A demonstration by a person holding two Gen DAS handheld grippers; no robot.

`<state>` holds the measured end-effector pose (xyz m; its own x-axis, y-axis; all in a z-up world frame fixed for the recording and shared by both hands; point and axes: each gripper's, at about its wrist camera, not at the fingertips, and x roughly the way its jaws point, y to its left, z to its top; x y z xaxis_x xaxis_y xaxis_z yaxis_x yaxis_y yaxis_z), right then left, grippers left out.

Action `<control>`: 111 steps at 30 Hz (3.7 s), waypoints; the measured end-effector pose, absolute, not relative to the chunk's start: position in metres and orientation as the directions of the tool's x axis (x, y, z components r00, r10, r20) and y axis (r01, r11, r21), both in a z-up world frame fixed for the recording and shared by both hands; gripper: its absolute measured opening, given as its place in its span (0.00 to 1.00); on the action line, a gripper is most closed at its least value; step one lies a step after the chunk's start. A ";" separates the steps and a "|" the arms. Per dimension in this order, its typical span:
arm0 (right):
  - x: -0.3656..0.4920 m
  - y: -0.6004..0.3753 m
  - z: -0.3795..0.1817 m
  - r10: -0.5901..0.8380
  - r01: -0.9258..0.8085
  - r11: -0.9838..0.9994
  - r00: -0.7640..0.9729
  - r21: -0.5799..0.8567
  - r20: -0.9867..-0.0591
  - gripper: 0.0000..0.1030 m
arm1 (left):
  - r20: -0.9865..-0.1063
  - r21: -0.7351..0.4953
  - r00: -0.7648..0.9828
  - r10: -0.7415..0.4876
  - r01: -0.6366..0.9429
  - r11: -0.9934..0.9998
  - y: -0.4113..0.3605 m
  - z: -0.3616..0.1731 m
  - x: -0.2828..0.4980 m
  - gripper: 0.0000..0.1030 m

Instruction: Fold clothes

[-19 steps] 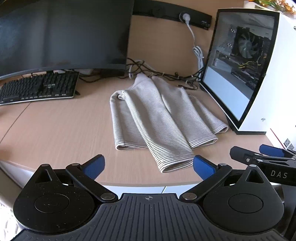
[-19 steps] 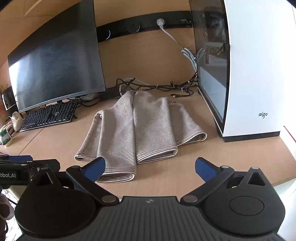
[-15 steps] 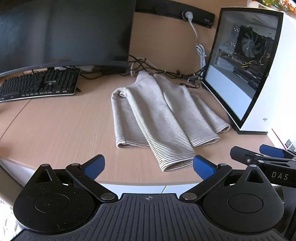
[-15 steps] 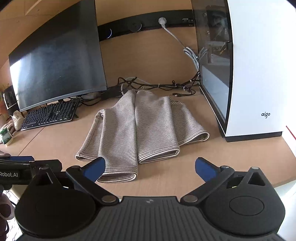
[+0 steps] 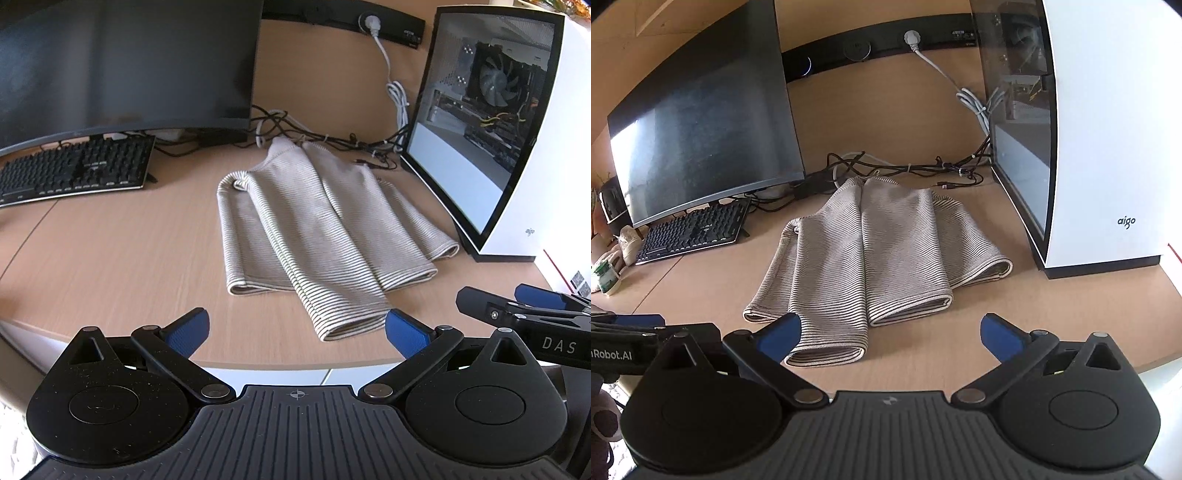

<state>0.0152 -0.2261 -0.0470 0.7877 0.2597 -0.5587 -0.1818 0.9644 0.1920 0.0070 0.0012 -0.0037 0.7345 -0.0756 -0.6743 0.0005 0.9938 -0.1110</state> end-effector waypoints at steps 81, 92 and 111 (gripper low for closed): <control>0.089 -0.175 -0.036 0.069 0.086 0.973 0.775 0.214 -0.629 1.00 | -0.722 -0.280 0.594 -0.355 0.218 0.935 0.097 -0.022 0.129 1.00; 0.127 -0.187 -0.045 0.024 0.137 0.972 0.746 0.189 -0.666 1.00 | -0.765 -0.327 0.505 -0.399 0.228 0.917 0.066 -0.055 0.194 1.00; 0.288 -0.193 -0.103 0.321 -0.003 0.916 0.608 0.401 -0.727 1.00 | -0.805 -0.331 0.480 -0.348 0.123 0.936 0.067 -0.084 0.256 1.00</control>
